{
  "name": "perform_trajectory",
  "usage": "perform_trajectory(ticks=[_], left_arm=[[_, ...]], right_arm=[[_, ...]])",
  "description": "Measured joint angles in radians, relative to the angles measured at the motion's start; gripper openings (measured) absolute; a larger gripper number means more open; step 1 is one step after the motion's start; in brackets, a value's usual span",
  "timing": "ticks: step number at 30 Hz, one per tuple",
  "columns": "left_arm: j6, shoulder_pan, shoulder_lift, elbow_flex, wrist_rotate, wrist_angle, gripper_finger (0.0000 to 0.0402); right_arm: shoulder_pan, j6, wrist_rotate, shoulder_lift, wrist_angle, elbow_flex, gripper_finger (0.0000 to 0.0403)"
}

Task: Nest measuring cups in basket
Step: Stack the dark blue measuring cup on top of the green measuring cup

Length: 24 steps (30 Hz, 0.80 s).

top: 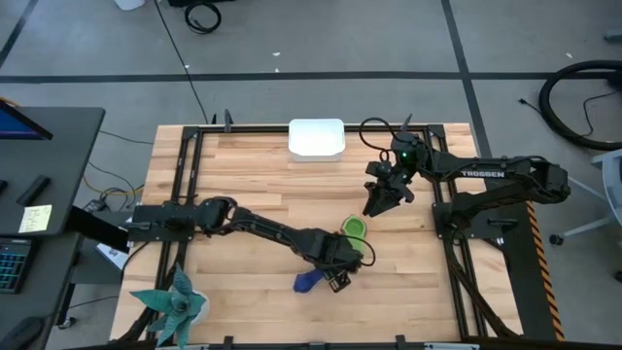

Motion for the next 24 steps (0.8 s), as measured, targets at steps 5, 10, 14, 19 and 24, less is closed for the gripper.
perform_trajectory(ticks=[5,10,14,19,24], left_arm=[[-0.002,0.024,-0.038,0.0,0.003,-0.036,0.0132],[-0.03,0.061,-0.089,0.001,-0.032,-0.037,0.0132],[-0.024,0.089,-0.143,0.001,-0.08,-0.041,0.0132],[-0.014,0.122,-0.205,0.002,-0.14,-0.04,0.0132],[-0.01,0.15,-0.278,0.003,-0.221,-0.003,0.0132]], right_arm=[[0.0,0.0,0.0,0.0,0.0,0.0,0.0177],[0.0,0.0,-0.011,0.0,0.0,0.0,0.0177],[0.0,0.0,-0.043,0.0,0.009,0.0,0.0177],[-0.013,-0.001,-0.09,0.0,0.019,0.0,0.0177],[-0.053,-0.018,-0.158,0.0,0.02,0.0,0.0177]])
